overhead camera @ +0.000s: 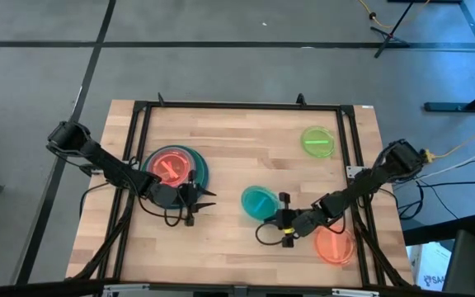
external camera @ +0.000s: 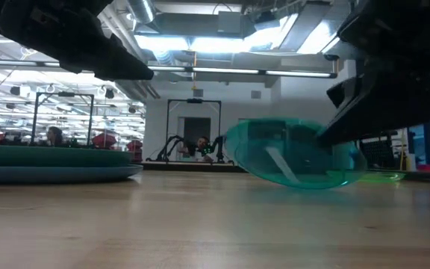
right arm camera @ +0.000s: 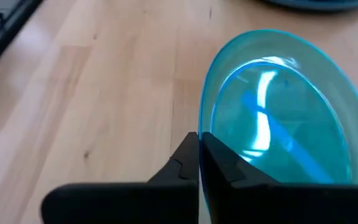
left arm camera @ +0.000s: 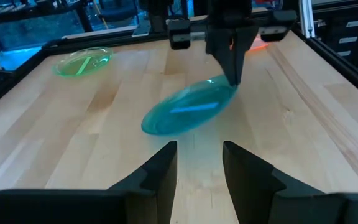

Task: Stack plastic plates
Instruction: Stack the small blue plate on top of the small orange plate

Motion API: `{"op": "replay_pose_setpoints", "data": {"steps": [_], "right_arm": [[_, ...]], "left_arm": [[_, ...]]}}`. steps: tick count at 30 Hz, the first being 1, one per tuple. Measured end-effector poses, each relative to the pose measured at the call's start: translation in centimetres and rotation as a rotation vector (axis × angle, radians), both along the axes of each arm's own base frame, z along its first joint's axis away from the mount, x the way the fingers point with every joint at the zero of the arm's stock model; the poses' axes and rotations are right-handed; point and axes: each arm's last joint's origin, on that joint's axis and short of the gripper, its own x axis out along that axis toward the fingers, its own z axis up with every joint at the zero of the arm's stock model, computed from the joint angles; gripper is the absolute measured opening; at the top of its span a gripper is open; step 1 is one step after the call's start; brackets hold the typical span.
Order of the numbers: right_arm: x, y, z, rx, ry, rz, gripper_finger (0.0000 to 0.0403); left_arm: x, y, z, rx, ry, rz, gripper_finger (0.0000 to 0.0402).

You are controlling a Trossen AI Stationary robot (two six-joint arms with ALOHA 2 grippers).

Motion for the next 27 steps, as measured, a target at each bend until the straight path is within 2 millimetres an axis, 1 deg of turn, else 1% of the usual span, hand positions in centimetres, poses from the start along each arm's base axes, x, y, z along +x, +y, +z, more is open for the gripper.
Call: {"op": "replay_pose_setpoints", "data": {"steps": [4, 8, 13, 16, 18, 21, 24, 27], "right_arm": [[0.4, -0.2, -1.1, -0.005, 0.021, -0.006, 0.0012], [0.9, -0.3, -2.3, -0.002, 0.033, -0.012, 0.0049], [1.2, -0.6, -2.5, 0.000, 0.026, -0.023, 0.0109], [1.1, -0.6, -2.0, -0.018, 0.015, -0.004, 0.0133], [1.1, -0.6, -1.4, -0.037, -0.003, 0.019, 0.0142], [0.9, -0.7, -0.2, -0.037, -0.027, 0.032, 0.0146], [0.6, -0.8, 0.8, -0.029, -0.041, 0.032, 0.0147], [0.5, -0.9, 1.2, -0.020, -0.046, 0.029, 0.0147]], "left_arm": [[0.0, 0.0, 0.0, 0.000, 0.000, 0.000, 0.0123], [0.0, 0.0, 0.0, 0.000, 0.000, 0.001, 0.0123], [0.2, 0.0, -0.2, -0.020, 0.014, -0.047, 0.0123], [0.7, 0.2, -0.8, -0.026, 0.048, -0.069, 0.0123], [1.5, 0.1, -1.1, -0.029, 0.075, -0.104, 0.0123], [3.3, -0.6, -1.6, 0.017, 0.113, -0.193, 0.0123], [5.5, -1.5, -2.1, 0.104, 0.140, -0.237, 0.0123], [7.7, -2.1, -2.7, 0.215, 0.202, -0.274, 0.0123]]}}
